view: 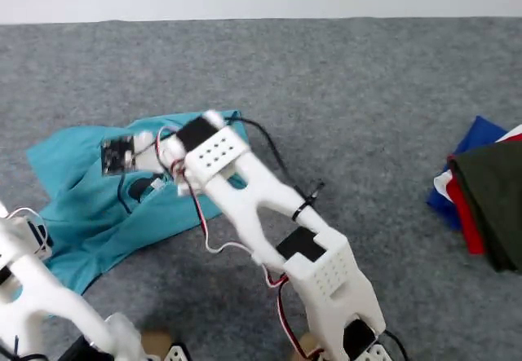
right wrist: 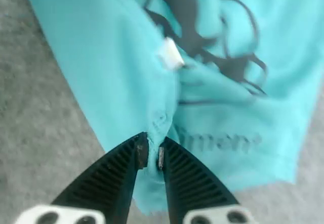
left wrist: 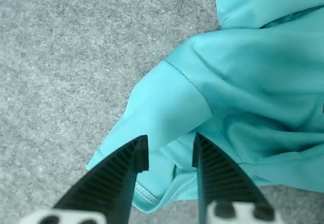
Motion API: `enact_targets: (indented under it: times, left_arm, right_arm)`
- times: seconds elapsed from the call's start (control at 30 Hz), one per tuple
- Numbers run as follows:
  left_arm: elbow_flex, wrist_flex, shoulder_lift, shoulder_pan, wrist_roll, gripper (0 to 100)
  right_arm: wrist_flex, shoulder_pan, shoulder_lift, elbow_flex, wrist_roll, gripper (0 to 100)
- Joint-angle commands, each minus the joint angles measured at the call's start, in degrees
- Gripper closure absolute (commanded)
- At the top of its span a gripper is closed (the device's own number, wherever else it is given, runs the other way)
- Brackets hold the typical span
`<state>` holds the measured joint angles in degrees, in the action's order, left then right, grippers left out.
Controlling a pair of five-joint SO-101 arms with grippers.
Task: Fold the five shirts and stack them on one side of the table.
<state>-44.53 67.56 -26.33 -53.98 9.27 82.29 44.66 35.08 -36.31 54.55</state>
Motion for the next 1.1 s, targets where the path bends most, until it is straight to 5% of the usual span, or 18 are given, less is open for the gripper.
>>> enact_targets:
  times: [0.0, 0.13, 0.3, 0.6, 0.8, 1.07]
  left_arm:
    - [1.27, -0.44, -1.67, 0.18, -0.35, 85]
    - [5.93, 3.87, -1.67, 0.18, -0.44, 85]
    - [11.74, 10.99, -1.67, 3.08, -0.53, 85]
    - [21.23, 21.27, -1.67, 9.85, 0.53, 85]
    - [24.66, 30.15, -1.23, 21.36, 10.99, 85]
    - [19.65, 31.3, 3.34, 31.74, 22.07, 85]
  right_arm:
    - [8.66, -3.03, -0.84, -12.04, 0.53, 98.7]
    - [20.18, -4.88, -0.84, -24.62, 0.0, 98.7]
    - [20.53, -8.04, -4.26, -30.51, -2.55, 98.7]
    - [20.53, -11.74, -18.68, -14.15, -8.62, 98.7]
    - [20.35, -15.25, -27.47, -1.05, -13.71, 98.7]
    - [20.18, -15.43, -30.46, 8.7, -19.16, 98.7]
